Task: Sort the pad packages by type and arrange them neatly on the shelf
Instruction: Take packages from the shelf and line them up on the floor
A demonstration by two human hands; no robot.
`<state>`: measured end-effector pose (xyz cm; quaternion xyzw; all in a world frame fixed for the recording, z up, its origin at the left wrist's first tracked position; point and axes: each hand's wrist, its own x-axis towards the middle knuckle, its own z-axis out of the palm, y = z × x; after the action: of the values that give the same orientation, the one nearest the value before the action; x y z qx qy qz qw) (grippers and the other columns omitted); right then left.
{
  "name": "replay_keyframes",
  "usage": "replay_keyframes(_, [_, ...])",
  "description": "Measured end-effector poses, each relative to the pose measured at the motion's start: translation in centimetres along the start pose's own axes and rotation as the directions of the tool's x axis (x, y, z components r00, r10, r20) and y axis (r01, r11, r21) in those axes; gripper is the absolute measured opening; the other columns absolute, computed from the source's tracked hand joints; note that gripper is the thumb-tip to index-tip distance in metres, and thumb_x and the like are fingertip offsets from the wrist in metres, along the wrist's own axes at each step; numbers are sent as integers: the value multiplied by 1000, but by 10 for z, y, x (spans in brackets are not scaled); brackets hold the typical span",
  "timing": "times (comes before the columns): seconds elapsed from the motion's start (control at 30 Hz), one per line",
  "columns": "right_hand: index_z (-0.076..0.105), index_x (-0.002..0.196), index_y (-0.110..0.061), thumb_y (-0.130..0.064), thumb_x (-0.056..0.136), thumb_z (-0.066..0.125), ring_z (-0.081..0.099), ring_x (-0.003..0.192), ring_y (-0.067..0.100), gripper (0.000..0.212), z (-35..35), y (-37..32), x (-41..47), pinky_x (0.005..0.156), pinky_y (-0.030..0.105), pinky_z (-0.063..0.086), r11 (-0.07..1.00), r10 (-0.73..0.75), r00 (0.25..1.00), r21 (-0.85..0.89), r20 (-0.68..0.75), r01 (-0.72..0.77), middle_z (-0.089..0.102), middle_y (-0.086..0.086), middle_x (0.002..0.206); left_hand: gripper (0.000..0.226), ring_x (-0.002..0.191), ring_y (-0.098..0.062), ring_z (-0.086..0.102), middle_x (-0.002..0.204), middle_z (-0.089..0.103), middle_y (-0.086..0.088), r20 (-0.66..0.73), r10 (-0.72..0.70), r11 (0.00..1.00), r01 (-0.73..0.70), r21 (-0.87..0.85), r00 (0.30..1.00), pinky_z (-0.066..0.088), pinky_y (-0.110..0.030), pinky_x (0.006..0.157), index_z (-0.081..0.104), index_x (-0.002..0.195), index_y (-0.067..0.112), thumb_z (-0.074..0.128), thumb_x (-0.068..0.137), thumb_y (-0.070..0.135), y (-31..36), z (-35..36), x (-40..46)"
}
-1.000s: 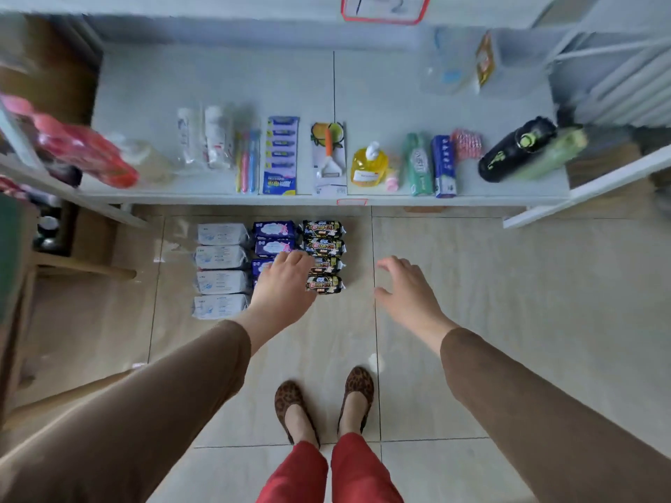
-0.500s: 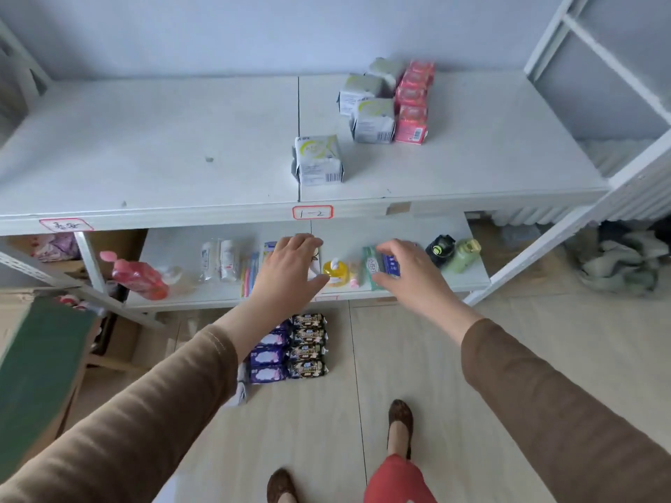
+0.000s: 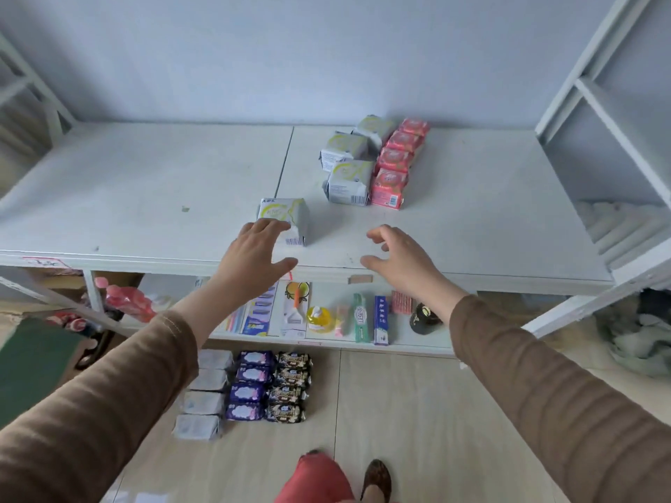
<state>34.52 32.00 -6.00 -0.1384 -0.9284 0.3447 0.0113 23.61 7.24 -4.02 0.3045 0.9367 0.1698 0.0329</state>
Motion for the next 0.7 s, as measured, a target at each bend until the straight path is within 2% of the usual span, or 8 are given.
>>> replay_keyframes(0.17, [53,133,-18,-33,90,68,55,117,16,48,-20,6,62,88,25,37,998,19,999,60,-37,-17,58,0,132,61,130,-27,39,142,47,-4,-7,-63,998,63,-15,998,33,-38,107,46,141,18,69,88,35,-21,-4,46])
replay_keyframes(0.3, [56,130,-16,-34,90,68,59,112,16,45,-29,8,116,84,27,41,999,33,997,34,-65,-31,62,1,126,66,132,-28,38,143,45,-7,21,-109,993,110,-49,994,29,-37,110,45,143,18,72,86,35,-48,-2,91])
replay_keyframes(0.4, [60,123,-12,-32,91,66,60,108,22,38,-30,9,151,89,36,48,1000,28,993,-6,-114,-28,65,5,117,77,135,-26,35,145,42,-4,121,-154,978,169,-121,981,28,-39,112,40,146,22,77,81,42,-67,3,116])
replay_keyframes(0.47, [60,124,-10,-31,93,63,57,110,25,38,-30,11,171,91,37,46,999,12,990,-42,-143,-18,63,7,114,88,136,-24,34,145,41,-2,226,-154,970,191,-152,962,29,-41,113,38,147,26,80,73,50,-76,6,129])
replay_keyframes(0.6, [48,141,-11,-37,97,56,46,127,30,52,-30,17,207,102,37,37,987,26,995,-154,-99,-42,54,11,135,104,130,-15,39,139,43,7,413,-130,947,236,-219,902,34,-40,110,39,145,36,80,54,66,-90,6,148])
replay_keyframes(0.7, [47,139,-8,-47,96,55,41,130,35,59,-27,23,228,105,40,33,945,-8,999,-326,-46,-8,52,16,136,97,125,-11,43,135,45,13,473,-105,941,241,-237,875,37,-38,109,41,141,40,85,57,63,-99,11,155])
